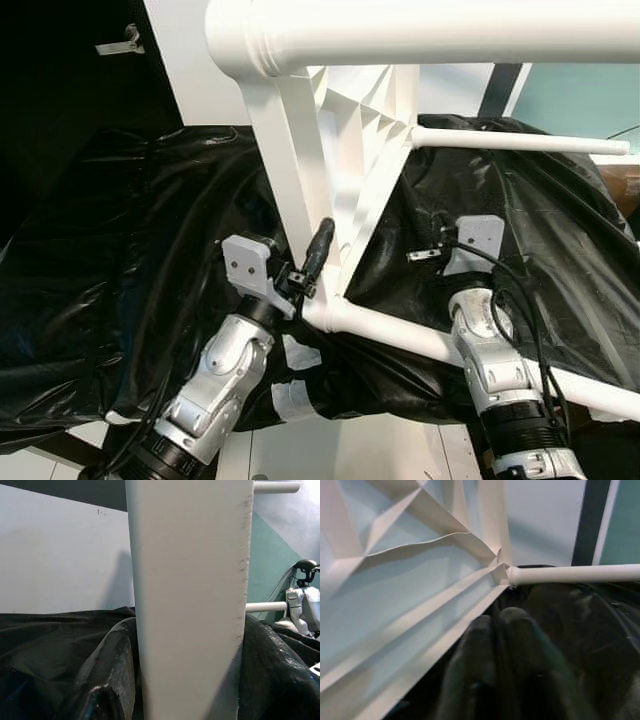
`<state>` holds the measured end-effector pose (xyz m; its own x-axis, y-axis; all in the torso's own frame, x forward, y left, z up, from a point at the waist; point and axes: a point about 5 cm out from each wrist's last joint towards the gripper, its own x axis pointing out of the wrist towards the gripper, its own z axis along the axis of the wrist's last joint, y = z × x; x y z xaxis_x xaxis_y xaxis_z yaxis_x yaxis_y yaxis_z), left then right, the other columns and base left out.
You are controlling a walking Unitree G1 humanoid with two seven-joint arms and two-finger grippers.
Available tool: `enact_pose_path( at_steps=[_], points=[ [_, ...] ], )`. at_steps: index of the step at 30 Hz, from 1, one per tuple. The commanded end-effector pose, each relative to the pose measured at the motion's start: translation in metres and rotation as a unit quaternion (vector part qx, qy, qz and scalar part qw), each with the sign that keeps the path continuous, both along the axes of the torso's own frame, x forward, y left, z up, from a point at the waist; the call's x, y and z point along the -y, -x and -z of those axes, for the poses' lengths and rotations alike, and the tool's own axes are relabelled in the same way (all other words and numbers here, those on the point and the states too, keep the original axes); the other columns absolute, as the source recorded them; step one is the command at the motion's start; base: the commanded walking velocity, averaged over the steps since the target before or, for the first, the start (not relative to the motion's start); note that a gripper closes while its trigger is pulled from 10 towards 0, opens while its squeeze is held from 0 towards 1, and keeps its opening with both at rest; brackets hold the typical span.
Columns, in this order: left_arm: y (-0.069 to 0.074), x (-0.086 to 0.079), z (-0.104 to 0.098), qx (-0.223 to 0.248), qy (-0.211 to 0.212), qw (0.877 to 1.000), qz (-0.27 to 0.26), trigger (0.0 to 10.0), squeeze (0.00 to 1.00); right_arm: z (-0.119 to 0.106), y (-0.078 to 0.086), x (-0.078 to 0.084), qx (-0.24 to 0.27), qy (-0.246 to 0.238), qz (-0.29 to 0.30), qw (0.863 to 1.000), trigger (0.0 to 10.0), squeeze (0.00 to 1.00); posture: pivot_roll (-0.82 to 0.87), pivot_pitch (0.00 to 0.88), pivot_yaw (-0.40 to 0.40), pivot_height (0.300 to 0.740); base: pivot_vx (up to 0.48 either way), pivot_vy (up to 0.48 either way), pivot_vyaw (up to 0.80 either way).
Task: Building children table
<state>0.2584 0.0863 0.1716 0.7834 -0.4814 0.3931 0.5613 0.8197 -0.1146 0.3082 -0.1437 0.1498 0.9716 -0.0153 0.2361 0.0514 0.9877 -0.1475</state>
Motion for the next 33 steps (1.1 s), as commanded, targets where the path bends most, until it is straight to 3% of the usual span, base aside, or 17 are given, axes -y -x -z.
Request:
enact_pose_path(
  at_steps=[1,2,5,7,8,11,14,15,17,29,33],
  points=[
    [0.007,0.01,0.004,0.035,-0.048,0.991,0.116,10.0,0.0,0.001,0.003,0.003,0.002,0.003,0.015,1.0,10.0,0.88,0.05,0.0,0.006,0.74,0.0,0.0,0.0],
    [0.006,0.009,0.005,0.037,-0.053,0.992,0.106,10.0,0.0,0.003,0.006,0.008,-0.001,0.006,0.026,1.0,10.0,0.0,0.05,0.0,0.008,0.74,0.0,0.0,0.0],
    [0.002,0.005,0.008,0.043,-0.067,0.994,0.073,10.0,0.0,0.006,0.009,0.014,-0.012,0.006,0.034,0.999,10.0,0.0,0.05,0.0,0.01,0.74,0.0,0.0,0.0],
    [0.0,0.004,0.01,0.045,-0.073,0.995,0.059,10.0,0.05,0.007,0.011,0.016,-0.016,0.006,0.034,0.999,10.0,0.0,0.05,0.0,0.01,0.74,0.0,0.0,0.0],
    [-0.001,0.002,0.012,0.047,-0.08,0.995,0.046,10.0,0.89,0.008,0.013,0.018,-0.022,0.002,0.036,0.999,10.0,0.0,0.04,0.0,0.013,0.74,0.0,0.0,0.0],
    [-0.001,0.003,0.014,0.046,-0.082,0.994,0.047,10.0,0.93,0.008,0.014,0.02,-0.024,0.001,0.038,0.999,10.0,0.0,0.04,0.0,0.015,0.74,0.0,0.0,0.0],
    [0.0,0.003,0.015,0.045,-0.081,0.994,0.049,10.0,0.92,0.008,0.014,0.021,-0.025,0.0,0.04,0.999,10.0,0.0,0.04,0.0,0.015,0.74,0.0,0.0,0.0],
    [0.002,0.006,0.015,0.041,-0.076,0.994,0.064,10.0,0.86,0.007,0.014,0.021,-0.025,0.0,0.041,0.999,10.0,0.0,0.04,0.0,0.016,0.74,0.0,0.0,0.0],
    [0.005,0.011,0.015,0.032,-0.064,0.993,0.094,10.0,0.0,0.007,0.013,0.022,-0.027,-0.001,0.041,0.999,10.0,0.0,0.04,0.0,0.015,0.74,0.0,0.0,0.0],
    [0.001,0.025,0.01,0.036,-0.056,0.987,0.146,10.0,0.0,0.009,0.014,0.016,-0.034,0.001,0.027,0.999,10.0,0.0,0.04,0.0,0.009,0.74,0.0,0.0,0.0],
    [0.0,0.037,0.01,0.031,-0.067,0.98,0.187,10.0,0.0,0.007,0.013,0.014,-0.032,0.006,0.022,0.999,10.0,0.0,0.04,0.0,0.012,0.74,0.0,0.0,0.0]
  ],
)
